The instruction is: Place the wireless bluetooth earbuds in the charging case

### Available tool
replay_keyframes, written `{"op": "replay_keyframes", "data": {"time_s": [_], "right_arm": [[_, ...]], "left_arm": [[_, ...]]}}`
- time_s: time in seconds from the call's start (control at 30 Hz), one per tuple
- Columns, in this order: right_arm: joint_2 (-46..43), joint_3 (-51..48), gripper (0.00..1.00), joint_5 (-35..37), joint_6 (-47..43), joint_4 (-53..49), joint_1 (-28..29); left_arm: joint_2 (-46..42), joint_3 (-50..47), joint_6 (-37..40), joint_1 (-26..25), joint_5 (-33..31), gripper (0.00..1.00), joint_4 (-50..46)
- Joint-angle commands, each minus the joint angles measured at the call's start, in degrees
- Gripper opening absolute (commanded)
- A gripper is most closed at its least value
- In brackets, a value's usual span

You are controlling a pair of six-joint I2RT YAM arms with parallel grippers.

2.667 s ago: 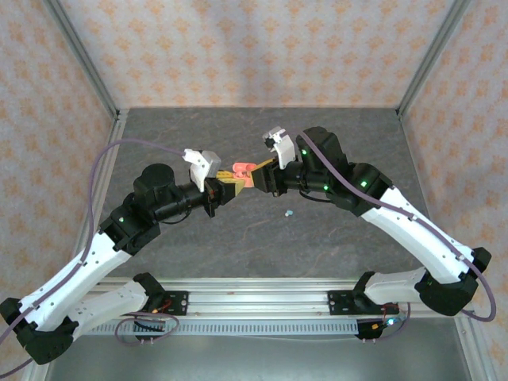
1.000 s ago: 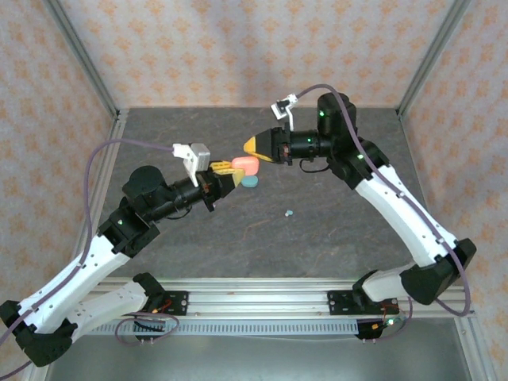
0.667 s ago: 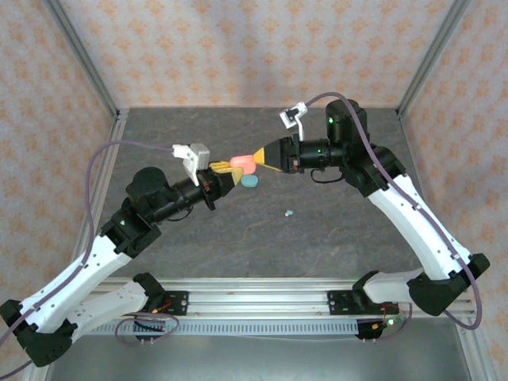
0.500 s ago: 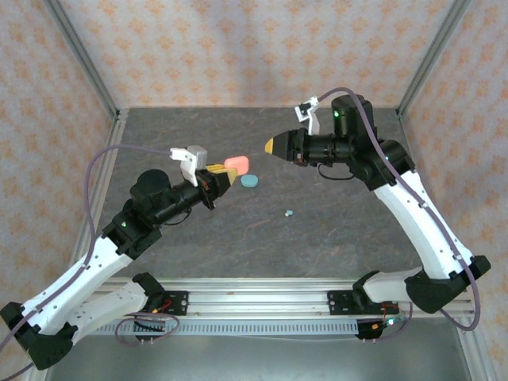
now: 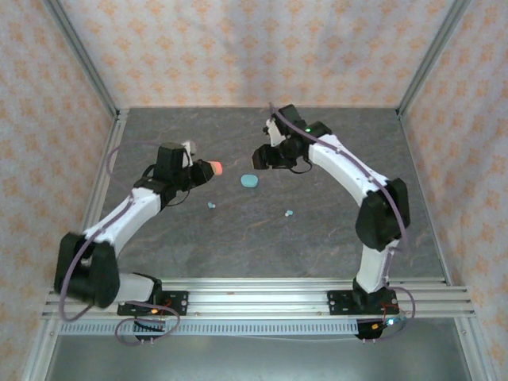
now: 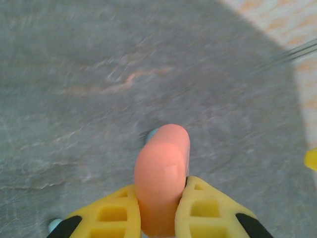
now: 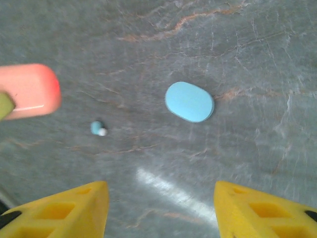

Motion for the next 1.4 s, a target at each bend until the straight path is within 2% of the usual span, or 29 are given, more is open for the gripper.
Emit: {"op": "replay_keyframes", "data": {"time_s": [0.0, 0.2, 0.27, 0.3, 0.33, 0.5, 0.87, 1.0, 1.37], "right_arm": [[4.79, 1.26, 0.60, 1.07, -13.24, 4.41, 0.36], [17.11, 11.77, 0.63, -1.55, -21.21, 0.07, -0.18], [19.02, 12.67, 0.65, -2.09, -23.30, 0.36, -0.17], [19.73, 13.03, 0.73, -2.06, -24.02, 0.60, -0.21], [20.12, 13.22, 0.76, -2.06, -24.86, 0.81, -0.21], [21.67, 13.06, 0.79, -2.27, -29.14, 2.15, -0.04], [23.21, 10.18, 0.81, -1.44, -37.49, 3.10, 2.66], [24.12, 9.99, 0.82, -0.35, -38.87, 3.26, 3.28], [25.72, 9.44, 0.78, 3.97, -44.09, 1.07, 3.56]], "left_arm": [[7.42, 5.22, -1.14, 1.80, 5.13, 0.02, 1.02], [20.88, 14.91, 0.39, 2.68, 7.43, 0.06, -4.82], [23.81, 17.24, 0.94, 2.68, 7.60, 0.09, -7.15], [24.98, 17.91, 0.96, 2.68, 7.62, 0.11, -8.11], [25.74, 18.46, 1.05, 2.68, 7.54, 0.13, -8.75], [28.51, 21.20, 3.45, 2.77, 7.01, 0.26, -12.97], [27.59, 23.37, 6.75, 2.79, 6.92, 0.55, -17.96], [25.78, 23.10, 7.85, 2.81, 6.74, 0.58, -19.46], [20.57, 21.31, 11.56, 3.49, 7.23, 0.58, -22.64]]}}
